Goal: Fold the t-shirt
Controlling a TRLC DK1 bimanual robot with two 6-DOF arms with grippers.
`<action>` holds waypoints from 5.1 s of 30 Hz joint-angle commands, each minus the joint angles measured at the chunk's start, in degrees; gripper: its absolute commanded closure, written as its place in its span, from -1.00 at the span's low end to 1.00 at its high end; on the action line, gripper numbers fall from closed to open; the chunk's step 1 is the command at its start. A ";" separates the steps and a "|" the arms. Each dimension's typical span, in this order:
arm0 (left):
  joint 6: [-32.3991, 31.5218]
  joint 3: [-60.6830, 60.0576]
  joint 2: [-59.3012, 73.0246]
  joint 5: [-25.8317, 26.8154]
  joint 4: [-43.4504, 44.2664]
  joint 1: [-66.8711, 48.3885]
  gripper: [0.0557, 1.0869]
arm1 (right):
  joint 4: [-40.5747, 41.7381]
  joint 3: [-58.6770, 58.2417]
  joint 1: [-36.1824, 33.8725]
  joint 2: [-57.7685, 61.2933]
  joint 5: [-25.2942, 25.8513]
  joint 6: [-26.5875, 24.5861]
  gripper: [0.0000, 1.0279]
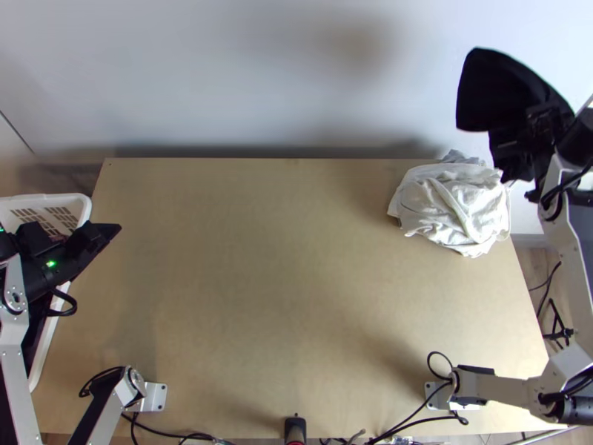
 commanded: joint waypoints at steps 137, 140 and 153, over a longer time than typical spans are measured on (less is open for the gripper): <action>11.65 -7.03 -3.21 4.40 -4.91 11.32 -0.90 | 17.29 -57.23 8.63 -13.59 1.92 -11.60 -0.93; 11.56 -7.11 -3.91 4.49 -4.91 11.32 -0.90 | 10.52 -58.28 11.89 -20.88 1.92 -9.84 -0.93; 12.00 -11.24 -13.23 5.11 -0.70 9.30 -0.90 | -13.12 -49.85 21.29 -38.55 2.45 22.42 -0.93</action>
